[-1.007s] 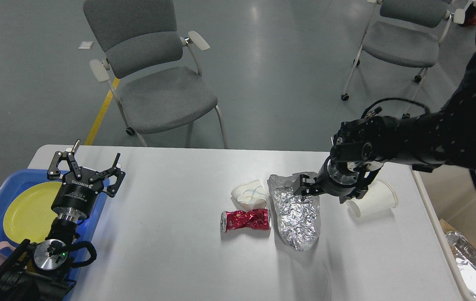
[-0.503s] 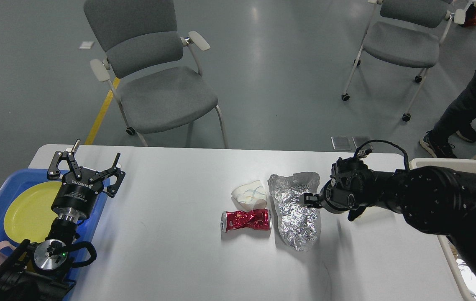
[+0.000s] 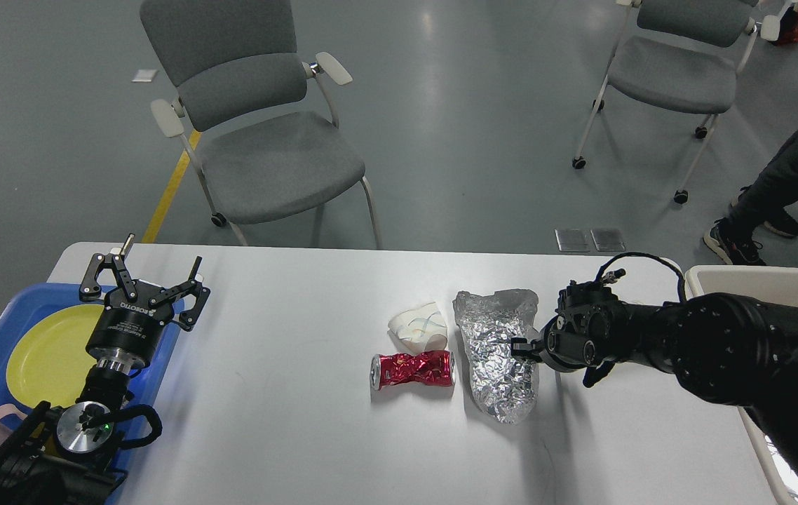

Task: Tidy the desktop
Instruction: 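Grasp the foil-wrapped item with the right gripper, then lift the foil-wrapped item and drop it into the white bin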

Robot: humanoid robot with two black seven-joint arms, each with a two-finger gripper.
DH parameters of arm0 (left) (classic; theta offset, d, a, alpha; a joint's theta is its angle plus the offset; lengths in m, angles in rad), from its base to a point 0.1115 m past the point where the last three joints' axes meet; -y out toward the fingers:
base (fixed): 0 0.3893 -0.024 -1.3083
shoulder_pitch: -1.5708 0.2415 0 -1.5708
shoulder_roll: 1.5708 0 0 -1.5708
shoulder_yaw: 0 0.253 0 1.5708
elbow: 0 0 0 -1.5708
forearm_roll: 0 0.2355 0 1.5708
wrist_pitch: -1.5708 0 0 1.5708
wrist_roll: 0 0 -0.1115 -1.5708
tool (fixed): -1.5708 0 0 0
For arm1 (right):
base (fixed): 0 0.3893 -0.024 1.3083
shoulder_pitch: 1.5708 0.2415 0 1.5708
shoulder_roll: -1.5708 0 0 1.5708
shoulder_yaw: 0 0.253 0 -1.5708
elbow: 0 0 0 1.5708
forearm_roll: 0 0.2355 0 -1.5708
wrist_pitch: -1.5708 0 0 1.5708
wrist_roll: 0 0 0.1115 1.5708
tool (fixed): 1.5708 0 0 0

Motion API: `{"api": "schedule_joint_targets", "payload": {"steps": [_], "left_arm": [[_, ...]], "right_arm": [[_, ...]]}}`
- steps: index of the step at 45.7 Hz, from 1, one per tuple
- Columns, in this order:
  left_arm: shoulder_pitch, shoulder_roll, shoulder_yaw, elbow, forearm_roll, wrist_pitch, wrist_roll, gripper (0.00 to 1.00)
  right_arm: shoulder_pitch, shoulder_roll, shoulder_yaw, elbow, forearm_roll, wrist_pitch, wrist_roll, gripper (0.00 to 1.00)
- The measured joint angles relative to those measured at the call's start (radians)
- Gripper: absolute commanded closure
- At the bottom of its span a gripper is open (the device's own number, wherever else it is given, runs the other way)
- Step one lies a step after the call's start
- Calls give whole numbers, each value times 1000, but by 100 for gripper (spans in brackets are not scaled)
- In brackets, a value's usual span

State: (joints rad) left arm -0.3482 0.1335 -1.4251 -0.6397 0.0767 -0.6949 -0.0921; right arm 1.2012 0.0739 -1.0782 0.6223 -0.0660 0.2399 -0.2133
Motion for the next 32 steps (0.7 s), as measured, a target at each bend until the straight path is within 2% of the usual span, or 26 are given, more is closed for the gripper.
{"api": "schedule_joint_targets", "payload": {"steps": [32], "left_arm": [[0,0,0,0,0,0,0,4]], "right_arm": [[23,-22,14,70,7,-6,-1,100]]}}
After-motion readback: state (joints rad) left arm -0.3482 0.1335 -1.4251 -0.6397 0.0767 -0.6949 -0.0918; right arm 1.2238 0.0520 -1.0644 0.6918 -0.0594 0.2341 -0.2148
